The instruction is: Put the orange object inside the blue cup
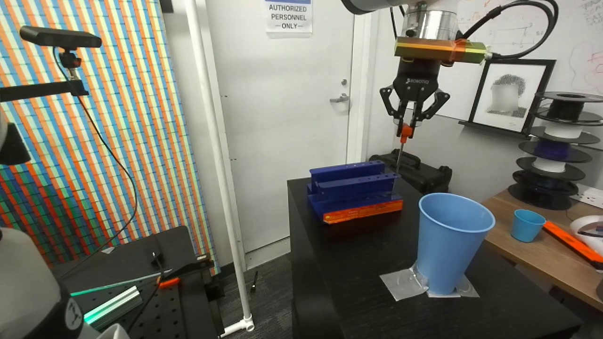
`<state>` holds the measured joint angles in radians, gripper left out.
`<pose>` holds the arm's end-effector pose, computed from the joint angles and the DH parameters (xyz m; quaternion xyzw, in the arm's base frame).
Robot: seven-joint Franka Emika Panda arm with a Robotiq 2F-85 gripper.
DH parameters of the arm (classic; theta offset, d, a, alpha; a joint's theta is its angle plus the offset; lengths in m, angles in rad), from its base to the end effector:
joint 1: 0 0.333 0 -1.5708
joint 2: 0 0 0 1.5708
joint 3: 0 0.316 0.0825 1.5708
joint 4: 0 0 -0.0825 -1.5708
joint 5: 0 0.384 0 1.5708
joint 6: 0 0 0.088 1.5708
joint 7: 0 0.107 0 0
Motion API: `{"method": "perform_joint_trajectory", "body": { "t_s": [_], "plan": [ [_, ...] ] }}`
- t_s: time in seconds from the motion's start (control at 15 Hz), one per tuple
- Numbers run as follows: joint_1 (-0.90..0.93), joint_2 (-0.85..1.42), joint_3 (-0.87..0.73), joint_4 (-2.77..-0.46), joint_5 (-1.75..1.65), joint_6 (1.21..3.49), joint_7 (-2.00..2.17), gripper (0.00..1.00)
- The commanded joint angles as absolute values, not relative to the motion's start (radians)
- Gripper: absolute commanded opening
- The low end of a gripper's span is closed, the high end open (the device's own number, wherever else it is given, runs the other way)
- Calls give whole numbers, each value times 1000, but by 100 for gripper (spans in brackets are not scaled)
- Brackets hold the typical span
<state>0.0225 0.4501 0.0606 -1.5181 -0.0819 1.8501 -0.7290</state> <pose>0.6712 0.0438 0.3930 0.9123 0.4046 -0.0635 0.0054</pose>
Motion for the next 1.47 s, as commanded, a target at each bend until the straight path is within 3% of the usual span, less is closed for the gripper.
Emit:
{"method": "perform_joint_trajectory", "body": {
  "t_s": [0.0,0.87,1.4],
  "plan": [
    [12,400,82,-1530,-87,1840,-752,12],
    [10,157,73,-1638,-75,1913,-697,12],
    [-53,-1,-17,-1870,-25,2070,-466,12]
  ]
}}
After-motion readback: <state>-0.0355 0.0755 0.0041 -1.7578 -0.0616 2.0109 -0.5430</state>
